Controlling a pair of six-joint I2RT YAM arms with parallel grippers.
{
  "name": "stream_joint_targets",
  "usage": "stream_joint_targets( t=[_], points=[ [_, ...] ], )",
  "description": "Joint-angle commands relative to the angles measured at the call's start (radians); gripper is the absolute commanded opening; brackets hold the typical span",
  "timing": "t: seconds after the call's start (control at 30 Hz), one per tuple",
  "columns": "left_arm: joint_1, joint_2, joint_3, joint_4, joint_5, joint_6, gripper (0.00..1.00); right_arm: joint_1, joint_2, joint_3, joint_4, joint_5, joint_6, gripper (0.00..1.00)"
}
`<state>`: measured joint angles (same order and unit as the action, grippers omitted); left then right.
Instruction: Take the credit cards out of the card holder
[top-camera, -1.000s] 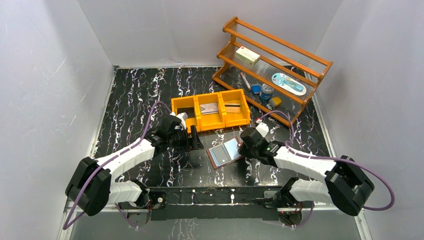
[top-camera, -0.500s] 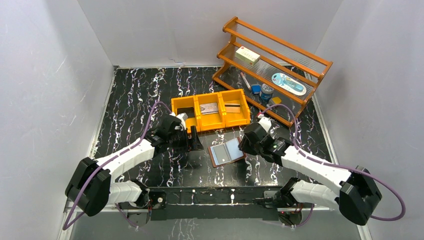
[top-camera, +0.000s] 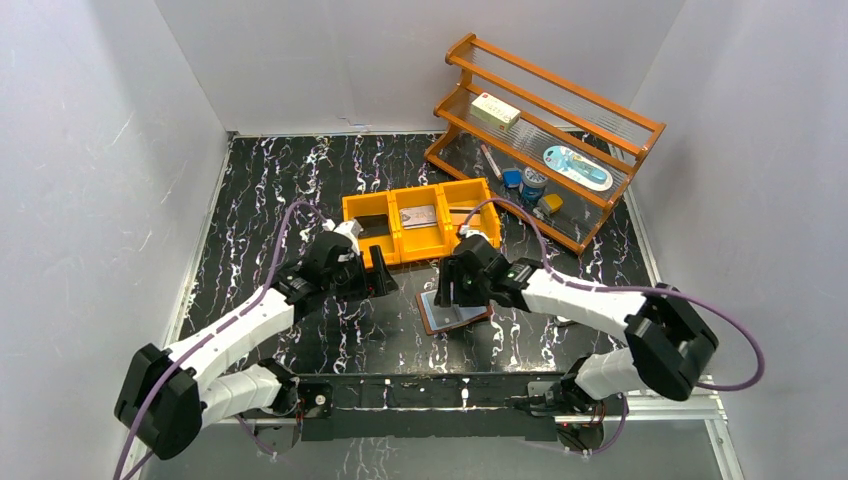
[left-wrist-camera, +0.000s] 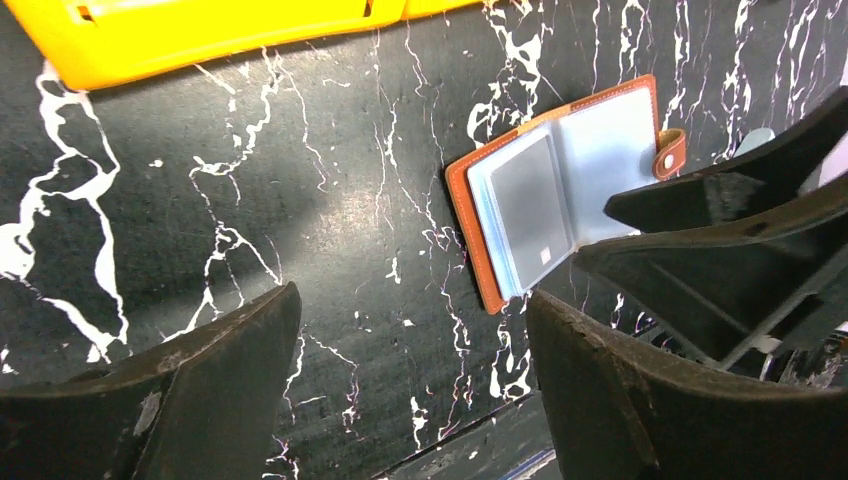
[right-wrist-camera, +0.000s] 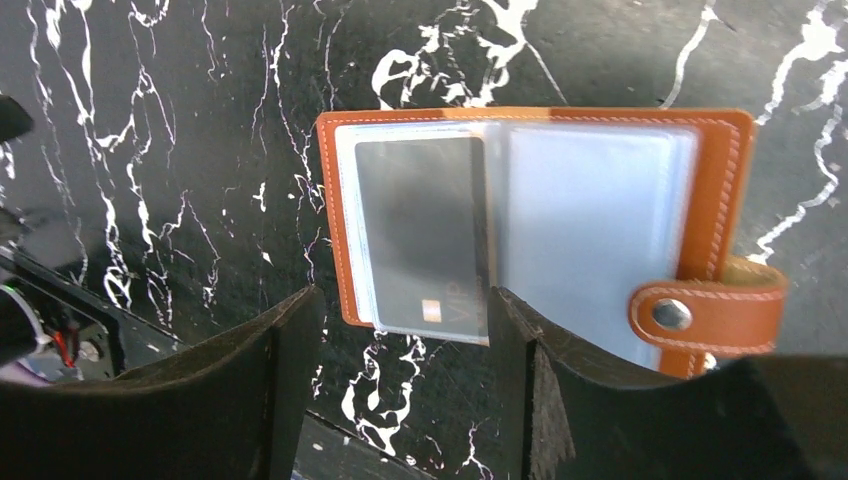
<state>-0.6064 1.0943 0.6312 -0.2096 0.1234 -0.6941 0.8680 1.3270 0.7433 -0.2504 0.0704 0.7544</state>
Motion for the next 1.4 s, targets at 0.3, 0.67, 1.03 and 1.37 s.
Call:
stream_joint_targets(
  t=[0.3,0.67,1.03,1.37],
  points=[
    [-0.004,-0.066,0.009,-0.066,-0.09,-0.01,0.83,0.102,0.223,0.208,-0.108,0.086,-0.137,0.74],
    [-0.004,-0.067,0.011,-0.073,-0.085,-0.004,0.84,0.164,0.348,0.254,-0.184,0.181,-0.119,0.75],
    [-0.004,-0.064,0.011,-0.074,-0.085,-0.001,0.85,0.164,0.3,0.273,-0.197,0.187,-0.119,0.74],
    [-0.004,-0.053,0.014,-0.073,-0.081,-0.002,0.85,0.164,0.329,0.314,-0.232,0.228,-0.136,0.75]
  ],
)
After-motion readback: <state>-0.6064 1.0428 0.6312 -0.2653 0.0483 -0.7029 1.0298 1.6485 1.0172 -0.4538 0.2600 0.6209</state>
